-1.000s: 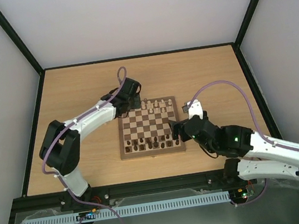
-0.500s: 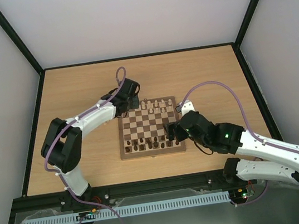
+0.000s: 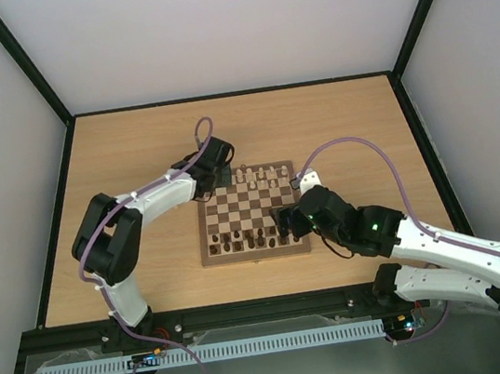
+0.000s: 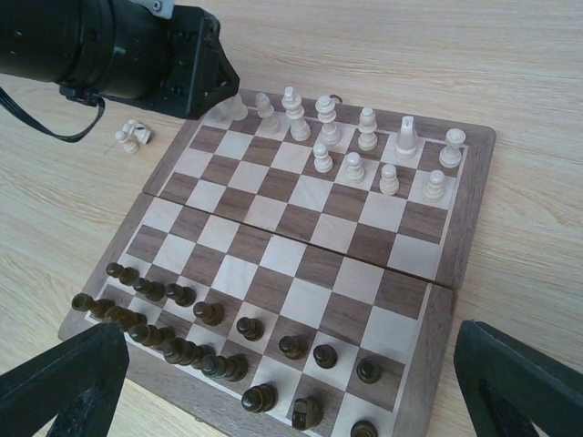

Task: Set up the chess pieces on the board
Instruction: Place the chess piece on the chessboard.

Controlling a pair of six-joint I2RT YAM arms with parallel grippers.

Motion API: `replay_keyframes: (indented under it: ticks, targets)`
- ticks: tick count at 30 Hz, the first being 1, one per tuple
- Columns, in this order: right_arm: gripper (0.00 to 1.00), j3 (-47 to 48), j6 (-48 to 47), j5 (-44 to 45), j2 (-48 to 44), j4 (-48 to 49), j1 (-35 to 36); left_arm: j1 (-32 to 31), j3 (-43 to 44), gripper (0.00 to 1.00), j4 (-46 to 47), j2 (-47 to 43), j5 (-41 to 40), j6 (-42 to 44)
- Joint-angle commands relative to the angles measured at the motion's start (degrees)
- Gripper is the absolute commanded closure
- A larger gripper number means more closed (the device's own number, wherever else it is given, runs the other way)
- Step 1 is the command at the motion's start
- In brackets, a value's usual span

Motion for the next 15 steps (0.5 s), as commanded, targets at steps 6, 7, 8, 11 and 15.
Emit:
replay_keyframes:
  ticks: [6,7,8,11,15]
  targets:
    - [0.01,-0.75,-1.0,-0.71,0.56,1.37,-0.25,0.2,-0.55,0.97,2.64,3.3,-0.6,-0.27]
    - [0.01,-0.81,-1.03,-0.66,0.63,1.43,-0.25,0.28,-0.46,0.98,2.62,3.49,-0.52,-0.24]
    - [0.02,-0.83,-1.1,-0.58,0.66,1.47,-0.29,0.26,-0.3,0.97,2.56,3.67,-0.51,-0.2]
    - [0.01,-0.92,-1.21,-0.65,0.79,1.56,-0.32,0.26,-0.17,0.97,2.45,3.79,-0.66,-0.28]
    - [0.01,-0.92,-1.37,-0.86,0.87,1.82,-0.34,0.26,0.0,0.91,2.04,4.02,-0.69,-0.28]
